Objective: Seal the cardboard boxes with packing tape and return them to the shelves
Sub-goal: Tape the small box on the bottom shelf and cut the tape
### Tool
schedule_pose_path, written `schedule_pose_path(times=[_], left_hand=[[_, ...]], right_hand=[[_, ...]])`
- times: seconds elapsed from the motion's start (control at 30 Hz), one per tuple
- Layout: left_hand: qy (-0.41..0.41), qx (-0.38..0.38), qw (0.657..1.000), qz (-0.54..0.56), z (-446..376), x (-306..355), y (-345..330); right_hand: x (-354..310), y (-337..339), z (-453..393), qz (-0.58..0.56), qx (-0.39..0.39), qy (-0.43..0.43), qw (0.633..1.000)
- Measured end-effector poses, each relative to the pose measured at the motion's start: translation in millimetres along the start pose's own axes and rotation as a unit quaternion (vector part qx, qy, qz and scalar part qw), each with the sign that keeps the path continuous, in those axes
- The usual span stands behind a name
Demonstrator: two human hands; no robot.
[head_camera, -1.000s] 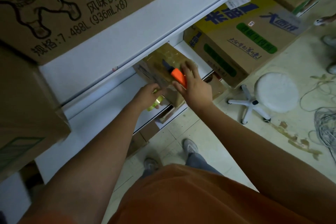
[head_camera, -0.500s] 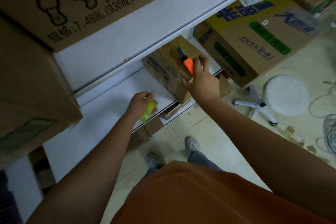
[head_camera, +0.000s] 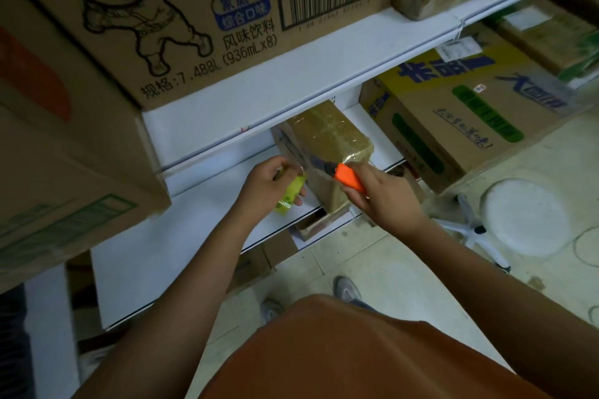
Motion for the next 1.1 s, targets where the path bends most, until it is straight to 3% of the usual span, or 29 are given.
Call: schedule_pose_path(times=[0.2,0.33,0.43,0.5,0.6,0.63,0.7,0.77,0.93,1.1], left_hand=[[-0.060,0.016,0.997,0.040,24,47,-14],[-0.091,0.023,0.993,0.075,43,74,-17],[-0.103,0.039,0.989,0.100,59,83,-12],[-0.108,0.058,0.985,0.118,69,83,-8],[-0.131,0.093,0.976,0.148,82,85,-5],[-0.140,0.104,0.973,0.153,86,86,-4],[-0.162,0.125,0.967,0.151,95,90,-5],[-0.180,0.148,0.961,0.146,102,94,-5],[-0.154,0.221,0.960,0.069,117,96,-3],[-0.084,0.265,0.955,0.102,113,94,0]], right_hand=[[-38,98,-69,0.041,0.127,0.113,0.985],[-58,110,-143,0.073,0.078,0.195,0.975],[-55,89,-174,0.101,0.012,0.201,0.974],[-59,95,-173,0.080,0.030,0.199,0.976],[-74,121,-145,-0.059,0.116,0.188,0.973],[-78,119,-135,-0.131,0.082,0.163,0.975],[-88,96,-119,-0.229,-0.065,0.103,0.966],[-98,73,-107,-0.241,-0.152,0.102,0.953],[-110,72,-115,-0.289,-0.120,0.075,0.947],[-129,75,-124,-0.280,-0.070,0.102,0.952]])
Point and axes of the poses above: each hand's wrist, its own z-axis away from the middle knuckle, its own y-axis out of the back of the hand, x = y × z, the point moved 8 cm from there along -z, towards the middle knuckle, and after that the axes turned 5 degrees about -y, right-handed, at the moved point
